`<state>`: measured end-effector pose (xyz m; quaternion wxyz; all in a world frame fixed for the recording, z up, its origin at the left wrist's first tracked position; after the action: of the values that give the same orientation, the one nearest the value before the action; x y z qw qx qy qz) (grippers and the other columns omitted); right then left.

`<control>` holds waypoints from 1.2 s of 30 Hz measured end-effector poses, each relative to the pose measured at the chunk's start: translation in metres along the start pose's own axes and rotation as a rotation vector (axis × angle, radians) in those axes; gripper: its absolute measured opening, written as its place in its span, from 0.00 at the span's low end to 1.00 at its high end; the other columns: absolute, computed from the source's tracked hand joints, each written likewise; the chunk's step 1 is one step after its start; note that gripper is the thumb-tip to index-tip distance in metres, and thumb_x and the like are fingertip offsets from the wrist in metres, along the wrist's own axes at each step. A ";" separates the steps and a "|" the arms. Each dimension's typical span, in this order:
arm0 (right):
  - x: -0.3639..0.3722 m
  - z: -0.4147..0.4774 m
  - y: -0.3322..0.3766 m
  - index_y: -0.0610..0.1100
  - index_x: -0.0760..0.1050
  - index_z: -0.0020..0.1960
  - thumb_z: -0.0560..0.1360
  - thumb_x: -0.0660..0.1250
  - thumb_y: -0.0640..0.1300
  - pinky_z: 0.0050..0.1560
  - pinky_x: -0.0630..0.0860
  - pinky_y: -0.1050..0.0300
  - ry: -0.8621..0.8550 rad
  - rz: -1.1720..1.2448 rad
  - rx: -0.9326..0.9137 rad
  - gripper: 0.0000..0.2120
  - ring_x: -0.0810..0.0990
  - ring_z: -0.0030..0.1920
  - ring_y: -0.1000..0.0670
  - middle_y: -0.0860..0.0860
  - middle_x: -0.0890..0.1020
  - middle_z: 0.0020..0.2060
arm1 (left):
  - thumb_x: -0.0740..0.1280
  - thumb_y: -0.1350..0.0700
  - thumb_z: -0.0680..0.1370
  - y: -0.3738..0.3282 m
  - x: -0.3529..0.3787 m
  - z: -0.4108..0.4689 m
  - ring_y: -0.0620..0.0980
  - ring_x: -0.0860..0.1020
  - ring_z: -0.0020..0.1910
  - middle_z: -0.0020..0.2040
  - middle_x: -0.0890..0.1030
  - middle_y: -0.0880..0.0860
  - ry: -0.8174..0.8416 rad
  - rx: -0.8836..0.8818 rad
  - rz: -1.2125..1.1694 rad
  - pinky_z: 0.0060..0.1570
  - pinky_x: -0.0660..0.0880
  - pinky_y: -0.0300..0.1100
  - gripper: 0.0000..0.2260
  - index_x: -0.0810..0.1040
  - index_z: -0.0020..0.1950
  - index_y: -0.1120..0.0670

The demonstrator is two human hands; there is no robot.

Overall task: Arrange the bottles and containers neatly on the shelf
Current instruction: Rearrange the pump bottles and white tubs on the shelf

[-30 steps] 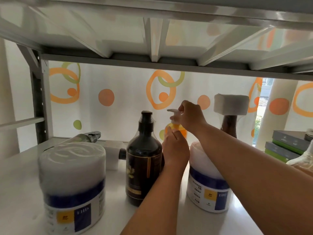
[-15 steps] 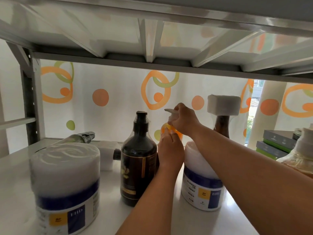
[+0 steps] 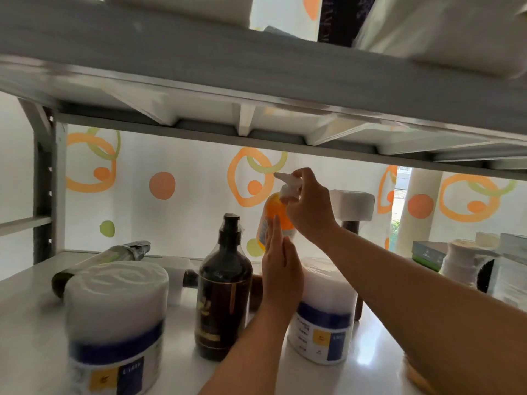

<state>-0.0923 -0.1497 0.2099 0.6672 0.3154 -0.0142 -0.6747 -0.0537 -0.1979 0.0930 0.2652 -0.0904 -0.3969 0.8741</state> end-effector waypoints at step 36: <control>-0.196 -0.145 0.093 0.41 0.67 0.65 0.68 0.65 0.32 0.48 0.66 0.67 -0.171 -0.095 -0.028 0.26 0.75 0.52 0.50 0.47 0.77 0.54 | 0.71 0.49 0.72 -0.144 -0.021 -0.144 0.31 0.71 0.58 0.57 0.69 0.30 -0.133 0.376 0.046 0.56 0.67 0.24 0.18 0.69 0.59 0.42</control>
<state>0.0378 0.0769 0.2149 0.6353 0.2476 -0.0465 -0.7300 0.0731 -0.0378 0.1024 0.2303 0.0097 -0.2410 0.9427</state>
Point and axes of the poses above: each hand's wrist, its own z-axis towards the middle knuckle, its own x-axis out of the palm, y = z × x, the point moved 8 cm from there along z, towards the middle knuckle
